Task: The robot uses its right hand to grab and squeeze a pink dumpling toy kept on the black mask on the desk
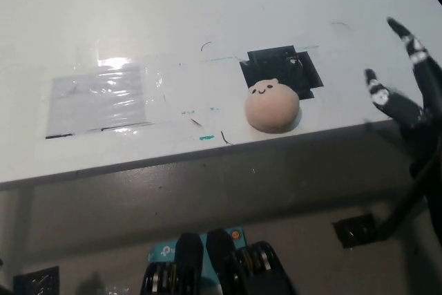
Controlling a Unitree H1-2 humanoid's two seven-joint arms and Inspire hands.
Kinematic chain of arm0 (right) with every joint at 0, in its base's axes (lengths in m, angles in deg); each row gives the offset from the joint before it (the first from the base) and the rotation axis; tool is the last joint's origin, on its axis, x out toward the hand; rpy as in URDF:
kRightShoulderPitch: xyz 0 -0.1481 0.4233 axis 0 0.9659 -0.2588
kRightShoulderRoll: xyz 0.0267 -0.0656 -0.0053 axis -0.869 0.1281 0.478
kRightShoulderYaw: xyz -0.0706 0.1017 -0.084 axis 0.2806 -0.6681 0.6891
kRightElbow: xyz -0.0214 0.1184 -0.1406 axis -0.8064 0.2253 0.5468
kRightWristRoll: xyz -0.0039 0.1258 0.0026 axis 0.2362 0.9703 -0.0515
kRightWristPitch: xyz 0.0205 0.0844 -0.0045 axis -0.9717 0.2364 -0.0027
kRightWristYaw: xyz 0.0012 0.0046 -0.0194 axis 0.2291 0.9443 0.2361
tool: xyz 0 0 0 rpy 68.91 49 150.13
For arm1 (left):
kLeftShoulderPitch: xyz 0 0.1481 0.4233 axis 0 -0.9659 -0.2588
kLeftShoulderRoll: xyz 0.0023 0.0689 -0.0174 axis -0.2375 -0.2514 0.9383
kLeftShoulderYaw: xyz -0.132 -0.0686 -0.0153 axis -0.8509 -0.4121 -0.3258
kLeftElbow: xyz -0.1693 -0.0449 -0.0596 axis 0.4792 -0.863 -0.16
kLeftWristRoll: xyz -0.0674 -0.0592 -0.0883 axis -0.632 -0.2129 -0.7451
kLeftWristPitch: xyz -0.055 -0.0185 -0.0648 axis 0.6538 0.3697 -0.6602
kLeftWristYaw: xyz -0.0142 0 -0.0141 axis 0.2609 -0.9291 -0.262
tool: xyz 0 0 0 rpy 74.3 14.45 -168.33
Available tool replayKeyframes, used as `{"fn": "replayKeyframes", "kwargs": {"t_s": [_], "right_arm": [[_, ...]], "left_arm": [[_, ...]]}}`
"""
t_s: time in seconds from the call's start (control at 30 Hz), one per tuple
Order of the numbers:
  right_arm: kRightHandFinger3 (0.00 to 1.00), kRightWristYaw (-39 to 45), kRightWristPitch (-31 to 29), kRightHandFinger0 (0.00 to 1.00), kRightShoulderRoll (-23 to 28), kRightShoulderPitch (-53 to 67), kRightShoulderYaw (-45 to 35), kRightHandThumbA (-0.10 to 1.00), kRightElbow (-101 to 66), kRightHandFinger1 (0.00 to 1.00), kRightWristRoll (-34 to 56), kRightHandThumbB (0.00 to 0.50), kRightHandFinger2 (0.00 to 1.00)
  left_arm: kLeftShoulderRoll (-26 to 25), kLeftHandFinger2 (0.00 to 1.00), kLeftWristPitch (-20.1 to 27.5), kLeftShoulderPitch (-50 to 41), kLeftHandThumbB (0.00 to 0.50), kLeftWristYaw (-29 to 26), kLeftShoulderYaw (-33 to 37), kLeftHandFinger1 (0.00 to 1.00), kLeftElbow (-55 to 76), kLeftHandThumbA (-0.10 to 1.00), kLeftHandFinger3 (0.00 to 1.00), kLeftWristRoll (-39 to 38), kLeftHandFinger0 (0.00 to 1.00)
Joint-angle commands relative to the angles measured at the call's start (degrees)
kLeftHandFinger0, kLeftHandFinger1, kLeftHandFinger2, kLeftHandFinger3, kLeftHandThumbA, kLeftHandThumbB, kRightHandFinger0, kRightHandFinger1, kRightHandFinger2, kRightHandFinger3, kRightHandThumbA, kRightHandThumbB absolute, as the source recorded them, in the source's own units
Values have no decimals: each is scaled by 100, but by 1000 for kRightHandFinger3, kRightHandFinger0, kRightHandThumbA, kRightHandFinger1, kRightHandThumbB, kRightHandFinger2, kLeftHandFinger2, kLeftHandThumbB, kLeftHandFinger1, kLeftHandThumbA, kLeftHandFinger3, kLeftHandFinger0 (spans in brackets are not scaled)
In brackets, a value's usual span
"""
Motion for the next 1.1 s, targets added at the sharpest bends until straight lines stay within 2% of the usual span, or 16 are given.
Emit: {"fn": "replayKeyframes", "kwargs": {"t_s": [0.0, 0.03, 0.07, 0.13, 0.27, 0.33, 0.37, 0.43, 0.47, 0.6, 0.63, 0.7, 0.73, 0.77, 0.93, 1.07], "right_arm": [[979, -257, -362, 609, -336, 221, -324, 275, 154, 675, 777, 228, 851], [963, -283, -561, 553, -436, 318, -361, 225, 305, 627, 847, 188, 814], [925, -306, -578, 526, -671, 437, -495, 120, 445, 631, 1118, 170, 796], [922, -342, -466, 525, -887, 564, -600, 171, 521, 625, 1197, 155, 785], [893, -363, -394, 544, -1176, 651, -834, 163, 688, 645, 1467, 153, 785], [875, -387, -483, 501, -1388, 706, -1029, 95, 827, 622, 1783, 137, 772], [883, -406, -505, 470, -1419, 713, -1053, 113, 886, 609, 1777, 123, 759], [873, -435, -544, 456, -1434, 693, -1129, 206, 1061, 583, 1793, 131, 726], [885, -495, -517, 489, -1453, 685, -1158, 230, 1120, 619, 1775, 136, 731], [909, -622, -395, 478, -1493, 695, -1295, 236, 1278, 591, 1917, 152, 734], [918, -629, -394, 473, -1477, 706, -1282, 235, 1305, 587, 1882, 133, 742], [918, -624, -451, 462, -1456, 704, -1277, 238, 1374, 578, 1912, 136, 743], [921, -622, -428, 474, -1451, 705, -1285, 257, 1391, 596, 1943, 153, 737], [903, -654, -354, 467, -1464, 671, -1342, 217, 1396, 582, 2023, 155, 710], [897, -680, -361, 358, -1429, 637, -1328, 192, 1446, 502, 2092, 149, 650], [905, -739, -311, 345, -1435, 666, -1269, 199, 1368, 522, 2066, 153, 674]], "left_arm": [[-166, 114, 218, 80, 500, -18, -29, 8, 64, 1000, 128, -2, 0], [-170, 113, 208, 85, 500, 7, -31, 8, 48, 1000, 127, -21, 0], [-178, 127, 180, 71, 500, 9, -20, 17, 80, 1000, 141, -12, 0], [-171, 126, 155, 76, 500, -19, -20, 14, 102, 1000, 137, -4, 0], [-153, 108, 198, 98, 500, 4, -18, 2, 38, 1000, 121, -18, 0], [-138, 108, 197, 101, 500, 13, -17, 2, 31, 1000, 123, -30, 0], [-133, 106, 194, 105, 500, 37, -21, 0, 26, 1000, 121, -53, 0], [-120, 91, 190, 101, 500, -2, -6, 0, 42, 1000, 108, -18, 0], [-110, 91, 209, 83, 500, 15, -24, 0, 52, 1000, 109, -50, 0], [-94, 115, 267, 100, 500, 51, -21, 11, -16, 1000, 110, -62, 0], [-97, 118, 271, 93, 500, 37, -15, 11, -11, 1000, 110, -45, 0], [-99, 117, 311, 118, 500, 67, -18, 6, -83, 1000, 122, -62, 0], [-90, 110, 263, 94, 500, 13, -15, 1, 2, 1000, 116, -39, 0], [-64, 109, 216, 72, 500, 15, -22, 0, 60, 1000, 115, -71, 0], [-74, 126, 237, 81, 500, 10, -11, 15, 34, 1000, 138, -36, 0], [-64, 132, 286, 81, 500, 39, -25, 23, 22, 1000, 130, -63, 0]]}}
